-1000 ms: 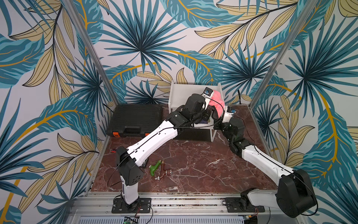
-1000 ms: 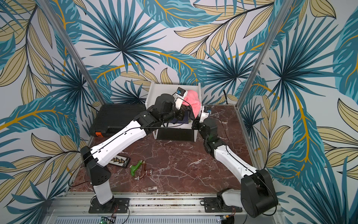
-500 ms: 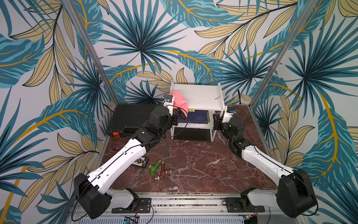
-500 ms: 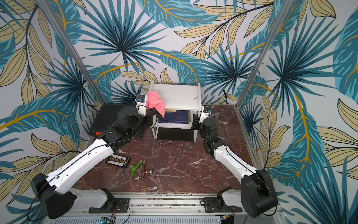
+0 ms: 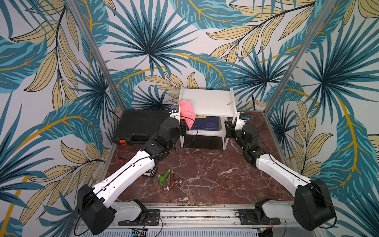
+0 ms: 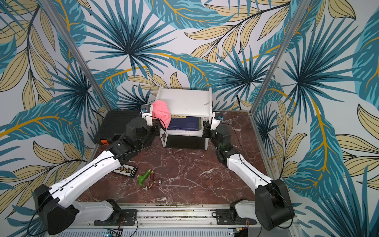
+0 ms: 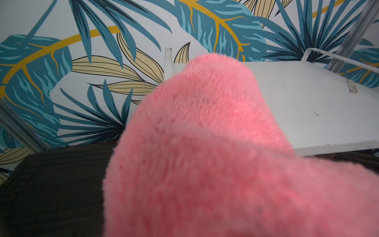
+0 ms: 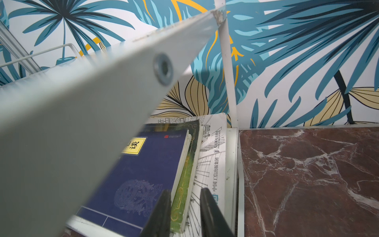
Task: Wipe the bookshelf clean with a cloth
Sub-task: Wipe the dust from the shelf.
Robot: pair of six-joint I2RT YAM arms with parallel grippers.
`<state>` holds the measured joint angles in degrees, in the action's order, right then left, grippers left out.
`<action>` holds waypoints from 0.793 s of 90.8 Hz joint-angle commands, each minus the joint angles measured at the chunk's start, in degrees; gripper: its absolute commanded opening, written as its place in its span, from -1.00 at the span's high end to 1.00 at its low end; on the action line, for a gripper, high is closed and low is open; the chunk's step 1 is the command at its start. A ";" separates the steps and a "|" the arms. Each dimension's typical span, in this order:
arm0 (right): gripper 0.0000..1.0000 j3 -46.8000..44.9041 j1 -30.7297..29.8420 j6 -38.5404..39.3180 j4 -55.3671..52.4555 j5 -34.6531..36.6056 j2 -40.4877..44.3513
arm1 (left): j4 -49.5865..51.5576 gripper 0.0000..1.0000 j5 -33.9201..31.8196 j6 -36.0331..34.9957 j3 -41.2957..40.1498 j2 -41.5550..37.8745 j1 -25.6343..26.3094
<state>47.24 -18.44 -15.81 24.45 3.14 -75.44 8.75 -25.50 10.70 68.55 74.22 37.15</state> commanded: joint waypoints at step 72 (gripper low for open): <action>1.00 -1.07 2.99 6.76 -2.23 -9.70 -0.69 | -1.94 1.00 4.45 7.22 -11.66 -2.90 -4.94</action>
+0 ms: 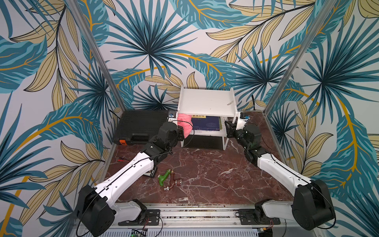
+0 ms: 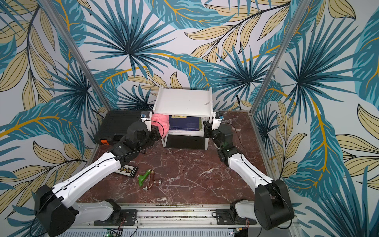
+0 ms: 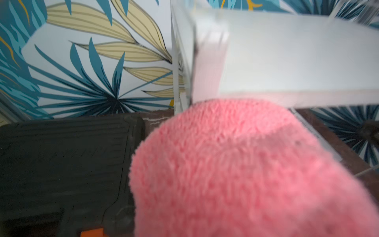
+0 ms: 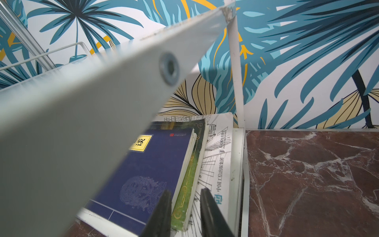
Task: Wipe the bookshelf clean with a cloth
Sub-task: Wipe the dust from the shelf.
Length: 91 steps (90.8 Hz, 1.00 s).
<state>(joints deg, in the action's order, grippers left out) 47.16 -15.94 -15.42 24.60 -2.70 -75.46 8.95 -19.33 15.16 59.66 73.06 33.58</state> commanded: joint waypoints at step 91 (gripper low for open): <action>-0.58 -3.21 9.84 2.45 -2.15 -45.79 17.44 | -8.68 1.00 53.88 2.01 3.97 -6.50 -3.44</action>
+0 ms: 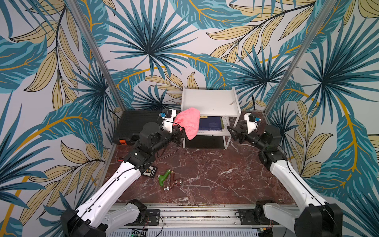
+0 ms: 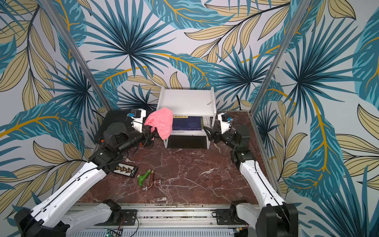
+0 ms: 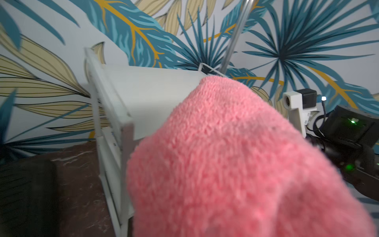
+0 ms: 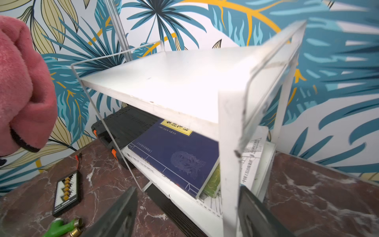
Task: Wipe the bookshelf clean with a cloth
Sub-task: Wipe the dust from the shelf, then adjust the cleaning item.
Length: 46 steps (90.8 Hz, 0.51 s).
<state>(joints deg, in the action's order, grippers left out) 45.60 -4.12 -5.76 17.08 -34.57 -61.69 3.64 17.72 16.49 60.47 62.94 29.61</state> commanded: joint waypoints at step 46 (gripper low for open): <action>-0.63 8.85 -19.74 -21.03 19.73 -10.71 -11.09 | -5.85 1.00 21.07 1.08 9.15 13.99 6.61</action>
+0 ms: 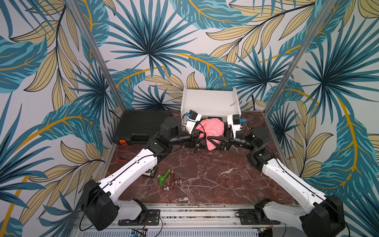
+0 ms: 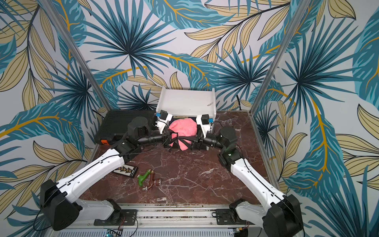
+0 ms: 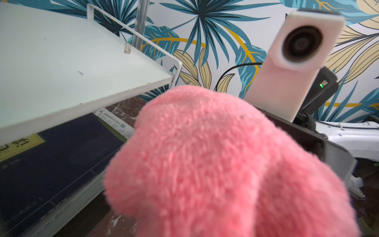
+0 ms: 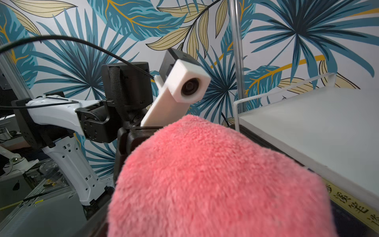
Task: Wipe the bookshelf clean with a cloth
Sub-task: Adjust the cleaning item.
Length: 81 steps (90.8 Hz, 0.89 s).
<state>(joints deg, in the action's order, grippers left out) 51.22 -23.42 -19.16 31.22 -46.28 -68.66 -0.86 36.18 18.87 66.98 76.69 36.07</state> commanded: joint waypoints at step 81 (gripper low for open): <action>1.00 31.63 11.92 18.13 -37.35 46.81 -0.72 | 0.51 -0.63 -34.16 -4.59 -2.78 -10.90 -5.29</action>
<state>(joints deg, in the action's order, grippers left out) 78.00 -11.68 -7.20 -1.78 -8.51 -65.21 0.84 12.49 16.19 64.90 68.42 30.98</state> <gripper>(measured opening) 0.141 0.799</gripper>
